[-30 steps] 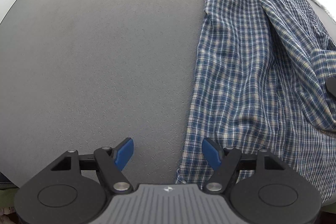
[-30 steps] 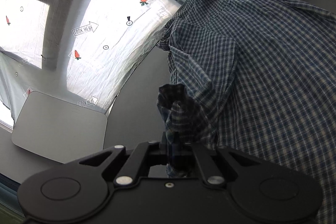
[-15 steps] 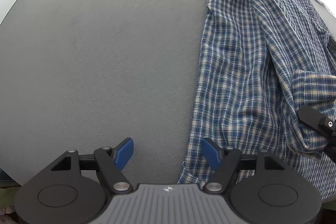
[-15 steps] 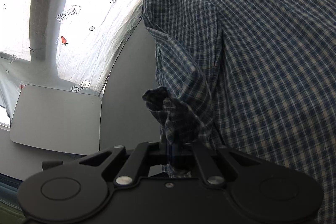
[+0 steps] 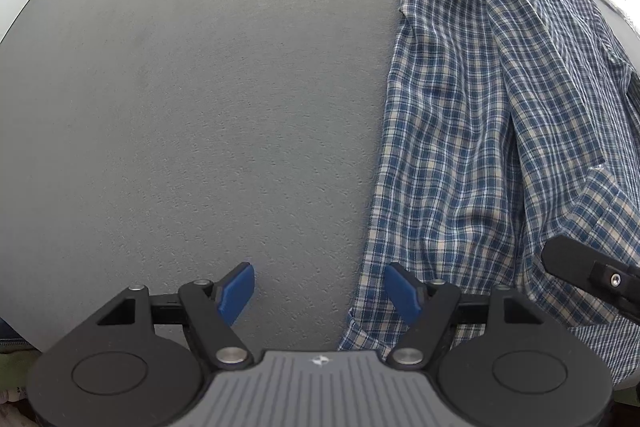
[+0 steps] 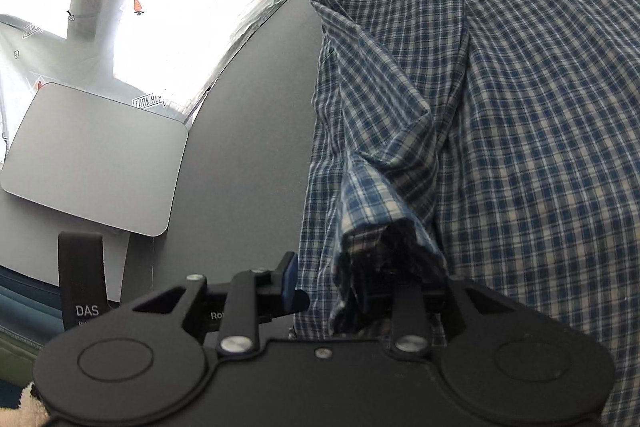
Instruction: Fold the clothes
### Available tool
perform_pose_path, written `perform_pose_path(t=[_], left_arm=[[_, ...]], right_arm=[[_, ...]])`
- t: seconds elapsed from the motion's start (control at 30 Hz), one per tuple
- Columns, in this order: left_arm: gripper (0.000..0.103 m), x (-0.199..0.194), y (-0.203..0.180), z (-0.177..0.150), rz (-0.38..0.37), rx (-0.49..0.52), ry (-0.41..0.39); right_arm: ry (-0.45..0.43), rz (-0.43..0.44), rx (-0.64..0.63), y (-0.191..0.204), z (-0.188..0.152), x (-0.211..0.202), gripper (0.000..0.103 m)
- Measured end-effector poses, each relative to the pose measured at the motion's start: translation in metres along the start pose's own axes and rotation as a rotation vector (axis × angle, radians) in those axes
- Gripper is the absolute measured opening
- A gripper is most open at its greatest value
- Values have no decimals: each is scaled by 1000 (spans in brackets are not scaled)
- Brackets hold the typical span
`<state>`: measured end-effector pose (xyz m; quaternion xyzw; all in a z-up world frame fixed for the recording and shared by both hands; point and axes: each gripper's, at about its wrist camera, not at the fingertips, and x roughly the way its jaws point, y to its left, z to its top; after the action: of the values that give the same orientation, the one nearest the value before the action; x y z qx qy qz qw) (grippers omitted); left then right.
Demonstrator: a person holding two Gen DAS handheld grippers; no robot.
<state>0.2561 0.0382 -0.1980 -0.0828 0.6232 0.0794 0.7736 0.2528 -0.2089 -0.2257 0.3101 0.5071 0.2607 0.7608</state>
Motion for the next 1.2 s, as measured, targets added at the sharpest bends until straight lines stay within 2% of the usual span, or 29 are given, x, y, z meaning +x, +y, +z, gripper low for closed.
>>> perform_pose_path(t=[0.13, 0.3, 0.37, 0.4, 0.43, 0.53, 0.6, 0.73, 0.83, 0.97, 1.2], left_arm=[[73, -1, -2, 1, 2, -1, 0], [73, -3, -6, 1, 6, 4, -4], [73, -4, -8, 1, 7, 18, -15], [73, -5, -8, 2, 8, 25, -20], [73, -6, -9, 2, 9, 32, -25], [73, -9, -11, 3, 11, 53, -40], [73, -11, -12, 3, 13, 67, -50], [73, -14, -15, 5, 16, 95, -70], [73, -16, -20, 5, 18, 114, -83], [73, -16, -49, 3, 14, 133, -91], [73, -26, -97, -9, -11, 224, -118]], right_arm=[[-62, 19, -20, 4, 4, -13, 32], [-179, -96, -145, 24, 8, -30, 30], [-212, -142, -199, 27, 7, -34, 10], [-217, -164, -228, 27, 7, -35, 4], [-214, -177, -250, 28, 7, -35, 3], [-175, -188, -261, 24, 5, -33, 3], [-118, -175, -177, 15, 7, -26, 4], [-62, -167, -27, -9, 5, -23, 21], [-70, -162, 25, -20, 5, -33, 23], [-95, -173, 51, -31, 2, -49, 26], [-153, -199, 113, -58, 1, -84, 27]])
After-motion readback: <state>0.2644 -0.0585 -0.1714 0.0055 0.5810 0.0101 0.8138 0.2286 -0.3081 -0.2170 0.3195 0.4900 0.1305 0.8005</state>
